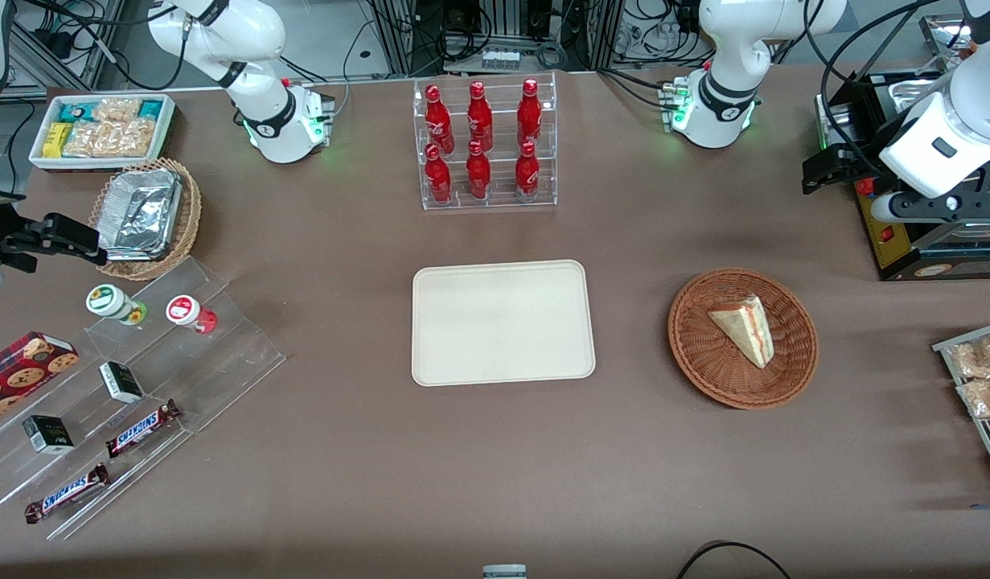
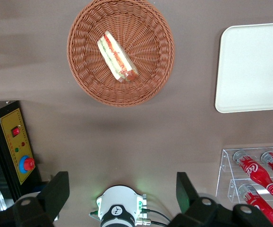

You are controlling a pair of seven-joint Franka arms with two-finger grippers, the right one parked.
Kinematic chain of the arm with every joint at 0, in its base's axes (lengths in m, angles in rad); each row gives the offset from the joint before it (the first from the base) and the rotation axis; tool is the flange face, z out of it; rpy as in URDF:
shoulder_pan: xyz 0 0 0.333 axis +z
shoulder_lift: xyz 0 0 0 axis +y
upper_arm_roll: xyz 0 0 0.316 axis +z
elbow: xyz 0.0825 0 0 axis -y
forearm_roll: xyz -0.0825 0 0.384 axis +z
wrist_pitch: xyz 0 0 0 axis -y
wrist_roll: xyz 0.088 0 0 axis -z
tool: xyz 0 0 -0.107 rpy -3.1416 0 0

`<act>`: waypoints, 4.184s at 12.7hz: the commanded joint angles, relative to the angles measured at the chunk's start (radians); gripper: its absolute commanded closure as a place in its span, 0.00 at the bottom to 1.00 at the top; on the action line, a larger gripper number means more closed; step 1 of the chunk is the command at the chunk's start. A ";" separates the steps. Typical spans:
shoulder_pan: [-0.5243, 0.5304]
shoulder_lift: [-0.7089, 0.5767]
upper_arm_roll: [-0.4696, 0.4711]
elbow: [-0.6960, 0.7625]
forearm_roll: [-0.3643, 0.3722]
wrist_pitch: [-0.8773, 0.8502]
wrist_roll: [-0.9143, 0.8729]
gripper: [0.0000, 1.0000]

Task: Place sandwich from basket to tray
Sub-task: 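Start moving the left gripper from rest toward the wicker basket, then lower the open left gripper over the sandwich in the basket, then close the left gripper on the wrapped sandwich's edge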

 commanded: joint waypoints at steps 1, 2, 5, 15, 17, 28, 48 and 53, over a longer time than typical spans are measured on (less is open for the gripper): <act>-0.011 -0.016 0.010 -0.010 -0.002 0.012 -0.005 0.00; -0.011 -0.016 0.010 -0.010 -0.003 0.014 -0.007 0.00; -0.011 -0.014 0.011 -0.020 0.001 0.037 -0.004 0.00; 0.013 0.043 0.010 -0.127 0.003 0.177 -0.004 0.00; 0.012 0.041 0.010 -0.199 0.023 0.262 -0.005 0.00; 0.012 0.084 0.010 -0.468 0.031 0.705 -0.083 0.00; 0.013 0.218 0.011 -0.635 0.031 1.040 -0.656 0.00; 0.013 0.257 0.011 -0.645 0.031 1.083 -0.656 0.00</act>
